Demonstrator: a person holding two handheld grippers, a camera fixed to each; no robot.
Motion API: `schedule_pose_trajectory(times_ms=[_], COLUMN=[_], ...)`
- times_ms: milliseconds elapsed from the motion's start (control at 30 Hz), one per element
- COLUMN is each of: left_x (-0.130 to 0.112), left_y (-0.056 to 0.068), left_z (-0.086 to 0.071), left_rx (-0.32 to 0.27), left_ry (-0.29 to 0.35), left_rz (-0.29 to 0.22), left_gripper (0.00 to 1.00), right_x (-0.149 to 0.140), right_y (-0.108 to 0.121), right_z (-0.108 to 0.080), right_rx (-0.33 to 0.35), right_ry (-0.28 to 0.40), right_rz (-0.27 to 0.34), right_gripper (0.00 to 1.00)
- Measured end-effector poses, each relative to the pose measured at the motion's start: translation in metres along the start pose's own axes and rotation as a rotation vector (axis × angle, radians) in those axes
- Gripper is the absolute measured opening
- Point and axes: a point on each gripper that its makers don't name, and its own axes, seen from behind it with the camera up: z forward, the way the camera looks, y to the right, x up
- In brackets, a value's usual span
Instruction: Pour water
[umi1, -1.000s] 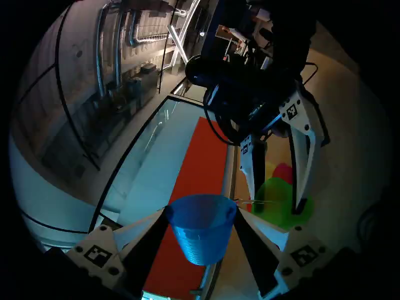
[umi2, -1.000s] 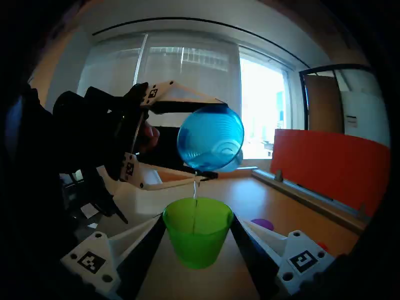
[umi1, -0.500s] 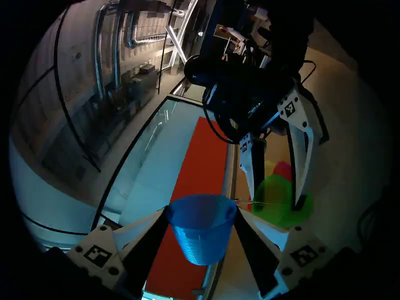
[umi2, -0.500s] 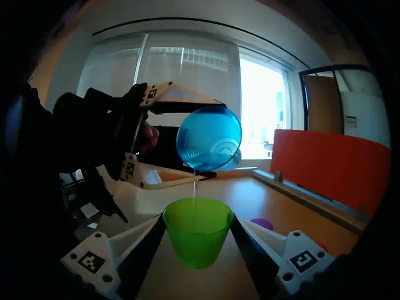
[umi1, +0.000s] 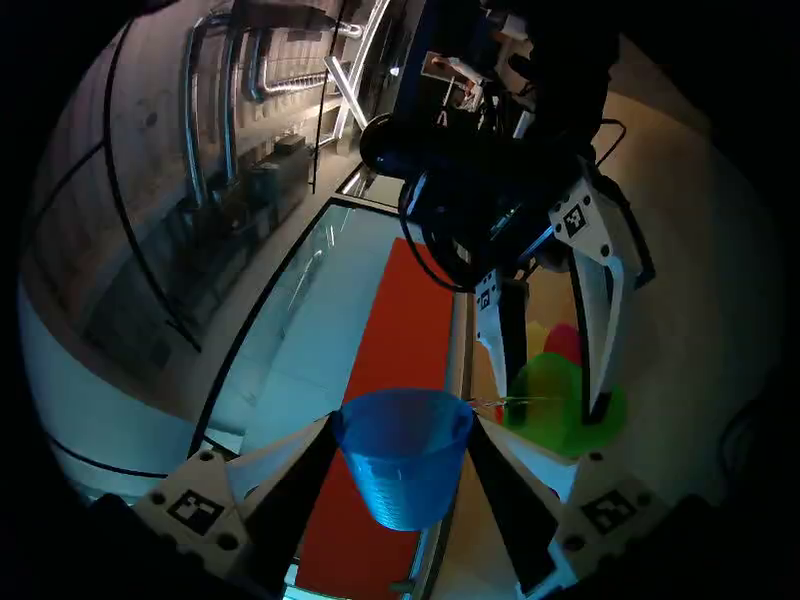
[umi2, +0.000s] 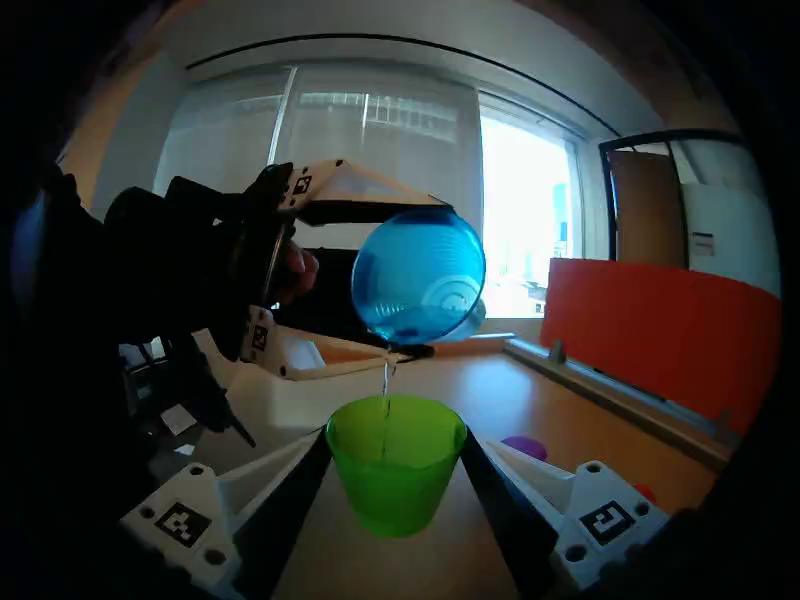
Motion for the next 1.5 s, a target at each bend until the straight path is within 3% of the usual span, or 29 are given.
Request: schedule_pose_trajectory(times_ms=[1500], left_x=[0.0067], left_y=[-0.0043], left_z=[-0.0047], left_rx=[0.006], left_ry=[0.018], left_rz=[0.047], left_gripper=[0.88], right_x=[0.0030], right_y=[-0.0013], right_z=[0.0000], right_rx=[0.002], right_ry=[0.000], right_rz=[-0.008], right_gripper=[0.93])
